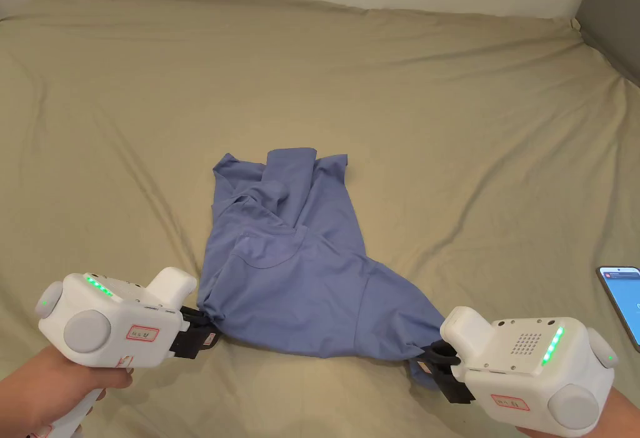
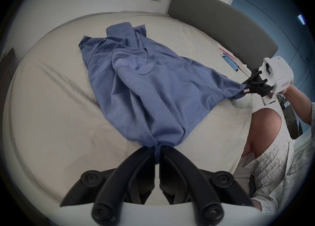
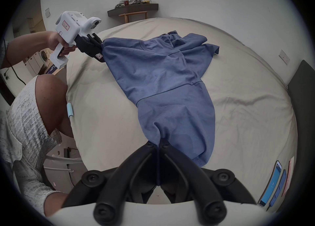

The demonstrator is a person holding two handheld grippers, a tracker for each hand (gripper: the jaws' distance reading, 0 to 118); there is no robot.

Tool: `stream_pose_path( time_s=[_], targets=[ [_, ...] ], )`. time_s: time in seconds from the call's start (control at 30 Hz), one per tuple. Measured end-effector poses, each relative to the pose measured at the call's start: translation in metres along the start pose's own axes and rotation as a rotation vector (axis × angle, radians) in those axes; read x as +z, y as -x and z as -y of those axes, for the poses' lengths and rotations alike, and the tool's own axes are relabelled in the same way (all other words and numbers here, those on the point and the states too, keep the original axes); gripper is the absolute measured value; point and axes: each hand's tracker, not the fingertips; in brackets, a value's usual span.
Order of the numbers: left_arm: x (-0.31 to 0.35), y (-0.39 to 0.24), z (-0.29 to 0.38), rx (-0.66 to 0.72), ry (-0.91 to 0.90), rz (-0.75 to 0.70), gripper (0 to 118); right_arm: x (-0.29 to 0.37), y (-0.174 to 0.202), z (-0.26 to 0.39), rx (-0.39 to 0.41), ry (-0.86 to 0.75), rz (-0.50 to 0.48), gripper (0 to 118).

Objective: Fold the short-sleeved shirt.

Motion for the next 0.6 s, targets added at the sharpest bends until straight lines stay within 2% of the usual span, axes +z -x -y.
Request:
stream_pose_path(
  time_s=[0.13,0.27,0.3,0.33,0.4,0.43,0.53,0.6],
  targets=[
    [-0.004,0.004,0.002,0.003,0.017,0.001,2,-0.002,-0.004,0.003,-0.002,0.008,0.006,4],
    [-0.005,0.009,0.007,0.010,0.036,0.012,5,-0.001,-0.006,0.006,-0.015,0.012,0.005,24],
    [-0.005,0.010,0.010,0.007,0.047,0.016,9,0.000,-0.007,0.008,-0.019,0.016,-0.005,33],
    [-0.005,0.011,0.013,0.004,0.066,0.019,24,0.001,-0.007,0.010,-0.020,0.020,-0.013,47],
    [-0.001,0.014,0.022,0.006,0.084,0.028,62,0.005,-0.006,0.013,-0.022,0.035,-0.029,56],
    [0.004,0.016,0.027,0.009,0.085,0.034,71,0.009,-0.007,0.014,-0.021,0.033,-0.031,62],
    [0.027,0.022,0.039,0.025,0.058,0.025,75,0.026,-0.009,0.015,-0.040,0.009,-0.048,87],
    [0.055,0.019,0.047,0.022,-0.001,-0.005,77,0.045,-0.013,0.012,-0.074,-0.047,-0.066,90]
  ],
)
